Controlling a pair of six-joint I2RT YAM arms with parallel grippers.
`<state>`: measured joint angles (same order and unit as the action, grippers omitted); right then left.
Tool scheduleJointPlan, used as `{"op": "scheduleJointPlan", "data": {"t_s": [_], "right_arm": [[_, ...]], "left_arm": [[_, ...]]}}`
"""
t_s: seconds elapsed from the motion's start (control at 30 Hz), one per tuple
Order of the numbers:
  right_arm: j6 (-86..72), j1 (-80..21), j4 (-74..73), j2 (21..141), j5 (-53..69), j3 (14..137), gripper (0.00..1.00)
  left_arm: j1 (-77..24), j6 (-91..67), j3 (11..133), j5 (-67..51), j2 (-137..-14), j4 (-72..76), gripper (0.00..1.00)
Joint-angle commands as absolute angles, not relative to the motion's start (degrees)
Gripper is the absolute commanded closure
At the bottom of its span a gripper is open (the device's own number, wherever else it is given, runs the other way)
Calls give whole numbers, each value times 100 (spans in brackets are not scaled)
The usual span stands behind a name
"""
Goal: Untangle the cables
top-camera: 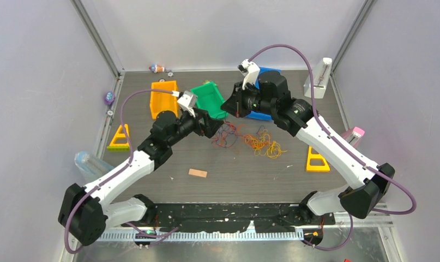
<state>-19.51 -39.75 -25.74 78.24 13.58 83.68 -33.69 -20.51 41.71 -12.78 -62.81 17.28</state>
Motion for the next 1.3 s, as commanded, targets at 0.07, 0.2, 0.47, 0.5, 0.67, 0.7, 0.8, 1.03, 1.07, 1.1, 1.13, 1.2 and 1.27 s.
{"op": "scheduleJointPlan", "data": {"t_s": [0.07,0.2,0.47,0.5,0.67,0.7,0.8,1.03,1.07,1.1,1.13,1.2,1.27], "right_arm": [[-2173,-3990,-2210,7717,1711,8582,95],[-2145,-3995,-2347,7767,1646,9089,95],[-2189,-3742,-2689,8022,981,10932,95],[-2241,-3712,-2694,8050,948,11038,95],[-2485,-3235,-2817,8180,884,11982,95],[-2499,-3103,-2862,8199,877,12090,95],[-2546,-2860,-2899,8258,875,12420,95],[-2552,-2266,-2878,8335,790,12353,95],[-2532,-2129,-2833,8394,777,12399,95],[-2519,-2071,-2823,8425,708,12491,95],[-2464,-1961,-2811,8507,671,12530,95],[-2419,-1830,-2808,8635,615,12534,95],[-2422,-1720,-2758,8721,609,12255,95]], "left_arm": [[-3582,-1953,4748,-769,-7136,2214,17],[-3733,-2260,4711,-959,-7852,2446,18],[-4298,-3252,4220,-1216,-9268,3589,46],[-4298,-3366,4168,-1202,-9403,3699,51],[-4298,-3473,4023,-1087,-9725,3786,89],[-4298,-3505,3992,-1036,-9764,3765,99],[-4299,-3574,3847,-976,-9776,3824,100],[-4285,-3275,3560,-514,-9114,3121,100],[-4274,-3249,3453,-487,-8946,3088,100],[-4258,-3252,3316,-486,-8842,3130,100],[-4231,-3262,3174,-495,-8623,3155,100],[-4188,-3216,2986,-533,-8226,3089,100],[-4160,-3095,3010,-570,-7889,2700,100]]}}
